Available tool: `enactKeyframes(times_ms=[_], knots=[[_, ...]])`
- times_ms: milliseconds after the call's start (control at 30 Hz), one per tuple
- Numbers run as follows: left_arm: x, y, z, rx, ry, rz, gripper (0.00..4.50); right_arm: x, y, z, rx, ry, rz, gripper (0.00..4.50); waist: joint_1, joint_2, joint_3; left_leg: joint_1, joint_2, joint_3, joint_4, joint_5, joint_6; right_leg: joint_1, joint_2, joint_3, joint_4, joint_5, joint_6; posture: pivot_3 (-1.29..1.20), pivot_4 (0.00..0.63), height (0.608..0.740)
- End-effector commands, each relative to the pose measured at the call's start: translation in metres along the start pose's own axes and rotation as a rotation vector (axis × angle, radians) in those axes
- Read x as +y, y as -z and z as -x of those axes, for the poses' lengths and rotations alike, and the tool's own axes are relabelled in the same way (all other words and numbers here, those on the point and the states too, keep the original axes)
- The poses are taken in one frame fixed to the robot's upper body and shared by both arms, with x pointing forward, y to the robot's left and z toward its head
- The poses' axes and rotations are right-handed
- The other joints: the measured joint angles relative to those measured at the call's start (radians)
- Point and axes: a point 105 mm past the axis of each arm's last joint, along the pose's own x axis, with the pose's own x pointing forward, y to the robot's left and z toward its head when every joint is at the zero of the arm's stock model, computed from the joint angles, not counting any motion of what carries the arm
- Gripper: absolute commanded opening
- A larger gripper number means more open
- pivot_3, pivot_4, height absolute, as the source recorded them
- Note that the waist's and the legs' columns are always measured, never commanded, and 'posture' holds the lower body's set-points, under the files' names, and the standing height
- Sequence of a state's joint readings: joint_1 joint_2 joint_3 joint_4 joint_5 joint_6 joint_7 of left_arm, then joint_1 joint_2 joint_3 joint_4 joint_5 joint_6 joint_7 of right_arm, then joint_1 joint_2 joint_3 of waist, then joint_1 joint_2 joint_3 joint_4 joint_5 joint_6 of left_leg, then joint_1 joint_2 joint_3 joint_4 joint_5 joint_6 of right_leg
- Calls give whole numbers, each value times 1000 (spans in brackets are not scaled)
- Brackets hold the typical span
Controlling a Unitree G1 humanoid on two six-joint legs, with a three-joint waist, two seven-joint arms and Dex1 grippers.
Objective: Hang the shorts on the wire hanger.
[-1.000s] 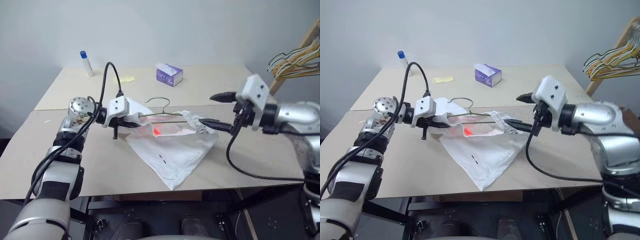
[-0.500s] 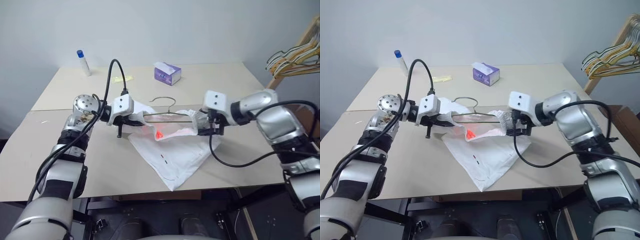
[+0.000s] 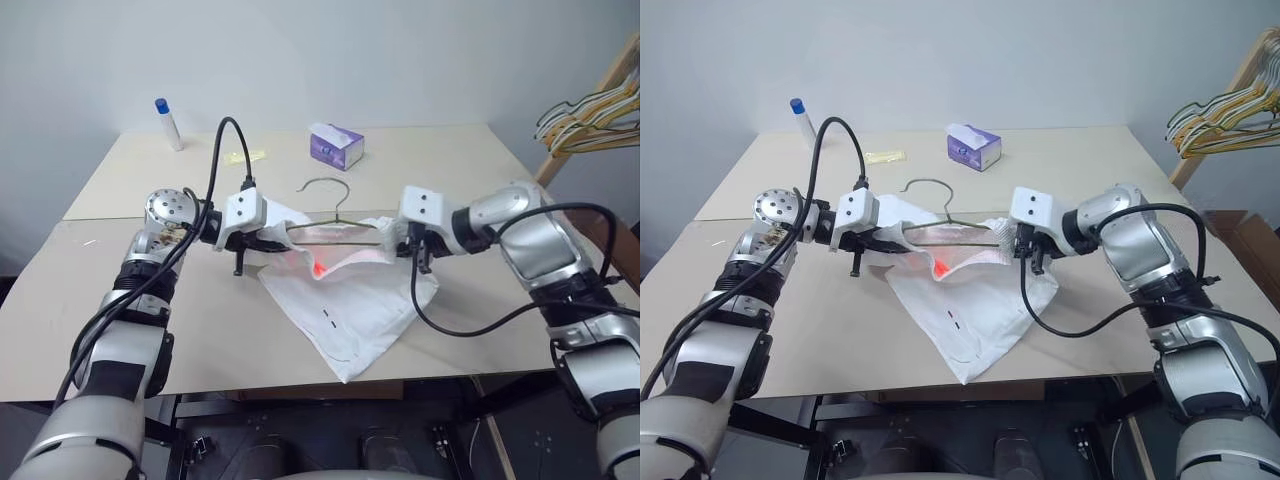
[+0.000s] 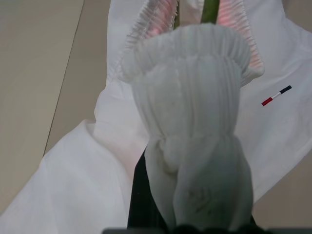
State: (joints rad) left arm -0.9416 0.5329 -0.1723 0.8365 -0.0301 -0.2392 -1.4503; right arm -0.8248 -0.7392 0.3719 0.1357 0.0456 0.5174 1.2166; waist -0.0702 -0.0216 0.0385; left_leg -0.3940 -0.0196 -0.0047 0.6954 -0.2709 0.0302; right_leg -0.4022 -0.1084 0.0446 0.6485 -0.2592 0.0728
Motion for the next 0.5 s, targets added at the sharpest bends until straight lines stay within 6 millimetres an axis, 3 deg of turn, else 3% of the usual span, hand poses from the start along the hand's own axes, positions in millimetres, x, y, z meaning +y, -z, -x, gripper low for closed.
enactKeyframes(times_ms=[33,167,400,500], knots=[[8,-17,5,-56,-25,-42,757,2,-14,15,-90,22,-34,0,0,0,0,0,0,0,0,0,0,0,0,0,0,0,0,-72,0,740],[13,-21,8,-79,-61,-33,2033,12,-7,19,-121,25,-133,0,1,0,0,0,0,0,0,0,0,0,0,0,0,0,0,-73,0,740],[52,-35,38,-164,-330,0,4284,35,15,29,-178,73,-369,0,6,0,0,-1,0,-1,0,0,0,0,0,-1,0,0,0,-70,0,740],[69,-43,54,-231,-506,2,4447,46,28,33,-203,145,-487,0,10,-1,0,-1,0,-1,0,0,0,0,0,0,0,0,0,-78,0,740]])
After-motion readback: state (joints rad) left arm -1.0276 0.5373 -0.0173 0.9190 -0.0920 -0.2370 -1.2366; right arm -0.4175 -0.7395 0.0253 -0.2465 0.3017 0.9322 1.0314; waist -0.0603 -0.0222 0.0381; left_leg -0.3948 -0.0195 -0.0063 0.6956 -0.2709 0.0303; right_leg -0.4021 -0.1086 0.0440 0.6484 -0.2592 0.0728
